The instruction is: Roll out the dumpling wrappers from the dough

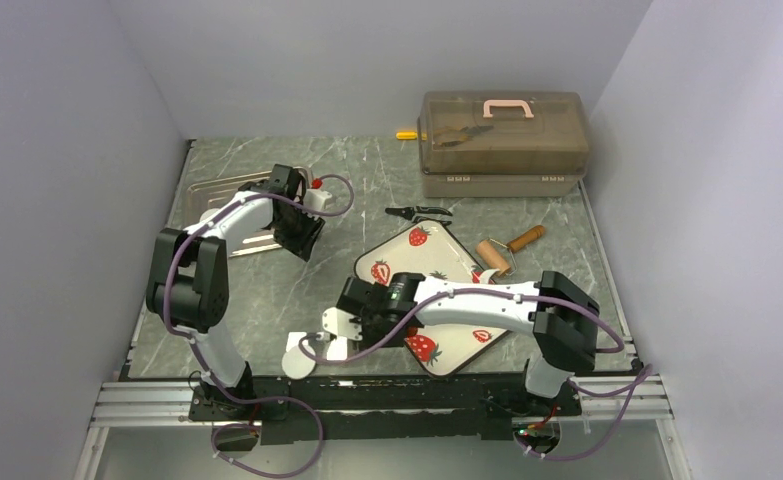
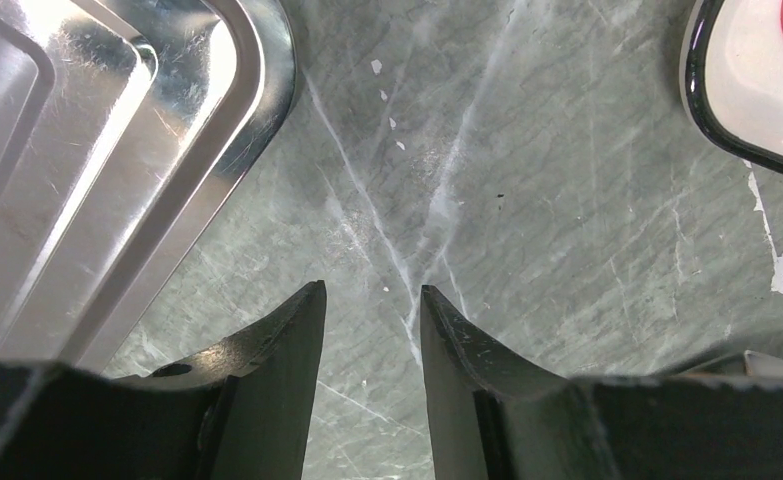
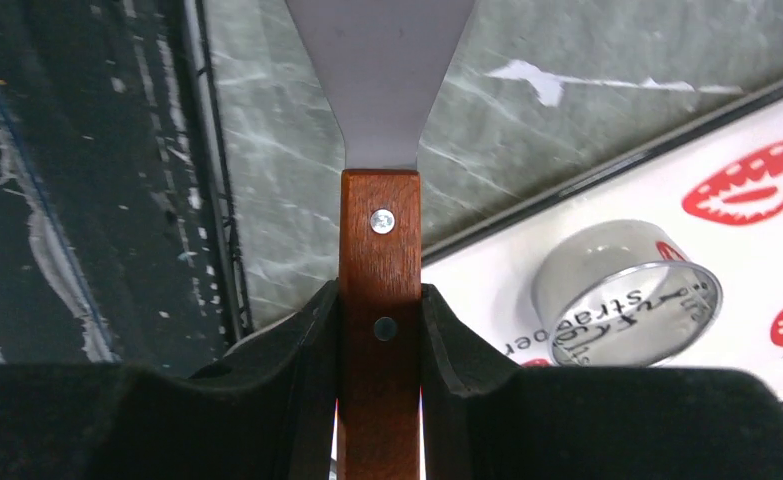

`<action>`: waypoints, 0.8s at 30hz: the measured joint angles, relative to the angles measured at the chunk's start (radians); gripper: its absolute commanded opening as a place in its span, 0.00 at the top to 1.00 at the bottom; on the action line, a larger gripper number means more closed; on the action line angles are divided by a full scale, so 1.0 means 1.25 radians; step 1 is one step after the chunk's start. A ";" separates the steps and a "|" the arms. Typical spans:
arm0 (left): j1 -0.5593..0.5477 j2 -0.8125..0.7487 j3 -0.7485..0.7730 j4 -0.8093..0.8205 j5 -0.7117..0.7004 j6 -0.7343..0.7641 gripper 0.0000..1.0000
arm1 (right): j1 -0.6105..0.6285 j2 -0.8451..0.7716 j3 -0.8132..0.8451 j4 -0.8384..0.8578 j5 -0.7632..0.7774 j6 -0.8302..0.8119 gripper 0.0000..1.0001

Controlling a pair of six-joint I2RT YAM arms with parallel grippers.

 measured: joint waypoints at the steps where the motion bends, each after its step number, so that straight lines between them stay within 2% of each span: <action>1: 0.001 0.000 0.000 0.000 0.000 0.000 0.55 | 0.009 0.000 0.000 0.000 -0.003 0.005 1.00; 8: 0.009 0.000 0.000 0.000 0.000 0.000 0.55 | 0.062 0.000 0.000 0.002 -0.031 0.026 1.00; 15: 0.014 0.000 -0.001 0.001 0.000 0.000 0.55 | 0.063 0.000 0.000 0.004 -0.050 0.027 1.00; 20: 0.017 0.000 -0.004 0.001 0.000 0.001 0.54 | 0.051 0.000 -0.001 0.012 -0.064 0.049 1.00; 24: 0.031 -0.002 -0.003 0.000 0.007 0.001 0.53 | 0.003 -0.017 -0.026 0.057 -0.079 0.086 1.00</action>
